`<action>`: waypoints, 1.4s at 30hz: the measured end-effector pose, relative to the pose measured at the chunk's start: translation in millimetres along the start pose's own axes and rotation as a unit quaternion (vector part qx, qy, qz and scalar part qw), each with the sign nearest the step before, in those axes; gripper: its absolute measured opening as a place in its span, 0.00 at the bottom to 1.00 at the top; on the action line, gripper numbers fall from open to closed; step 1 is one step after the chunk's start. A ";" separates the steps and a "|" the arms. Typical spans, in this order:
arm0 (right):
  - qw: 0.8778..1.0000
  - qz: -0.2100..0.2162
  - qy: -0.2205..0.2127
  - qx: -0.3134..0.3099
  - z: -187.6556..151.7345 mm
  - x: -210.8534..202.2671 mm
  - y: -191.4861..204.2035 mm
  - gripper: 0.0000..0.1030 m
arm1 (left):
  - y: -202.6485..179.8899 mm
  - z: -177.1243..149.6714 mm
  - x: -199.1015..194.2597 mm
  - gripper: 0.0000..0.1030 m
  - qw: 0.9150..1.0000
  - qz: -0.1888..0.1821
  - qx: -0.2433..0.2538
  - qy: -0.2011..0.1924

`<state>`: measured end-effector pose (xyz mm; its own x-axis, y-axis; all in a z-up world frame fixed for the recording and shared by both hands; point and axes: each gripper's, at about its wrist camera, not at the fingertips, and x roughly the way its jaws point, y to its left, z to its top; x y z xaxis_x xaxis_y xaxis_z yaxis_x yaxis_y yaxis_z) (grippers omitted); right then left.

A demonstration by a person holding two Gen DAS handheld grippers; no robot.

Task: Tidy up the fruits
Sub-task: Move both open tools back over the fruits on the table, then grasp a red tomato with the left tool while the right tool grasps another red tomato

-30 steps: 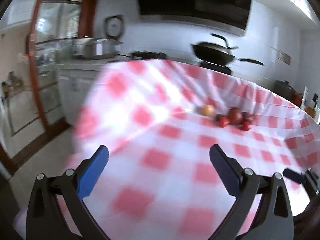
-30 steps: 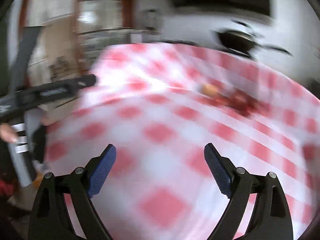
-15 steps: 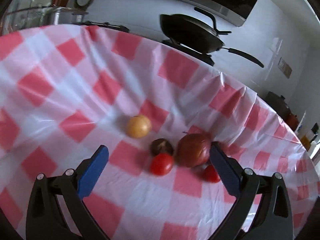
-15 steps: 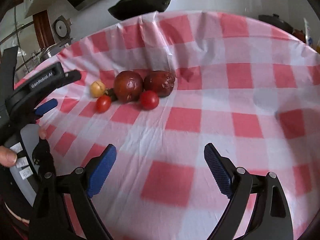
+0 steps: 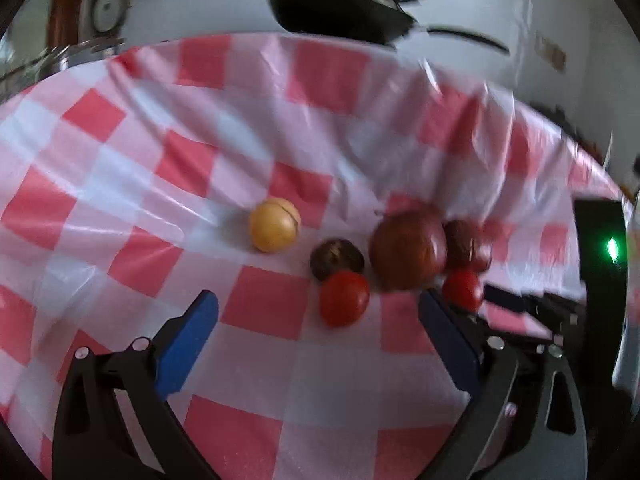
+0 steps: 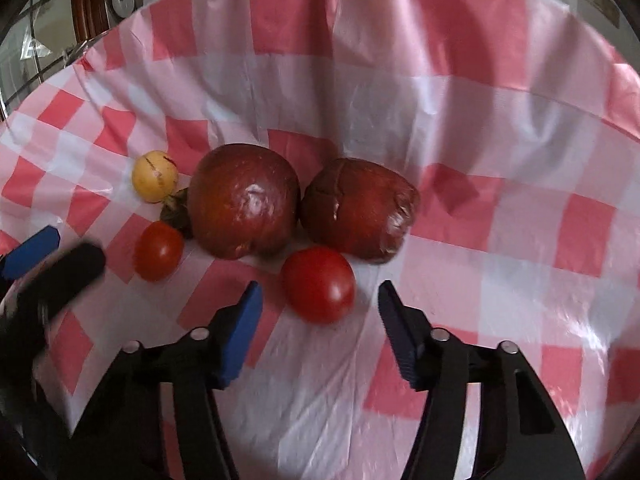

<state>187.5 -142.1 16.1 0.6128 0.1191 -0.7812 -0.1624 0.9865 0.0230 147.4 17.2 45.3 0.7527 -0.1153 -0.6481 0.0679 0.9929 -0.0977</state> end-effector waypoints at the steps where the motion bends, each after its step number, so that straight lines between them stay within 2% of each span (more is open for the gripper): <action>1: 1.000 0.001 -0.002 0.000 1.7 1.0 -1.2 0.48 | -3.3 -1.2 4.4 0.91 1.000 0.009 0.013 0.008; 3: 1.000 0.003 -0.006 0.001 3.7 2.3 -4.7 0.43 | -7.4 -3.6 12.5 0.85 0.999 0.008 0.025 0.027; 4: 1.000 0.011 -0.004 0.003 3.9 3.4 -7.0 0.36 | -8.7 -4.7 15.0 0.85 0.999 0.007 0.027 0.033; 6: 1.000 0.007 -0.005 0.003 3.4 2.4 -12.3 0.35 | -12.1 -6.5 17.4 0.85 0.999 0.013 0.034 0.034; 7: 1.000 0.017 -0.005 0.014 3.1 -0.5 -20.5 0.35 | -12.8 -6.9 18.0 0.84 0.999 0.015 0.036 0.035; 9: 0.995 0.076 -0.020 0.061 4.6 -11.2 -45.4 0.35 | -12.5 -7.0 18.3 0.83 0.999 0.010 0.034 0.033; 10: 0.992 0.091 -0.031 0.076 5.3 -16.7 -55.7 0.35 | -11.5 -6.4 19.8 0.83 0.999 0.008 0.028 0.034; 12: 0.991 0.086 -0.045 0.092 6.6 -24.5 -74.8 0.35 | -10.7 -4.0 27.1 0.82 0.999 0.002 0.018 0.043; 14: 0.988 0.087 -0.055 0.116 4.2 -25.7 -93.7 0.35 | -12.4 -1.4 36.0 0.76 0.998 0.000 0.014 0.054; 19: 0.980 0.090 -0.044 0.171 -3.6 -15.1 -125.3 0.35 | -15.4 4.7 52.6 0.74 0.998 0.010 0.010 0.068; 23: 0.981 0.091 -0.044 0.164 -4.5 -14.8 -119.1 0.35 | -10.6 9.2 70.0 0.52 0.996 0.021 -0.001 0.090; 27: 0.985 0.077 -0.036 0.153 -5.4 -11.6 -112.9 0.35 | -7.8 13.1 70.1 0.46 0.996 0.016 -0.005 0.087; 28: 0.986 0.072 -0.034 0.150 -5.8 -10.4 -111.5 0.35 | -7.3 13.4 70.4 0.35 0.996 0.009 -0.006 0.086; 29: 0.986 0.069 -0.033 0.148 -6.9 -9.9 -110.3 0.35 | -6.9 13.4 69.8 0.33 0.996 -0.001 -0.005 0.085; 36: 0.987 0.060 -0.038 0.146 -4.6 -6.4 -99.9 0.35 | 7.6 16.7 58.5 0.32 0.998 0.023 -0.024 0.056; 42: 0.986 0.054 -0.047 0.150 -6.8 -6.2 -98.4 0.35 | 12.6 16.2 45.4 0.32 0.998 0.023 -0.035 0.044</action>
<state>194.5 -240.7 14.4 0.6756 0.2215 -0.7032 -0.0033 0.9547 0.2975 193.0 24.9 26.8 0.6930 -0.0744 -0.7171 -0.0141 0.9931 -0.1166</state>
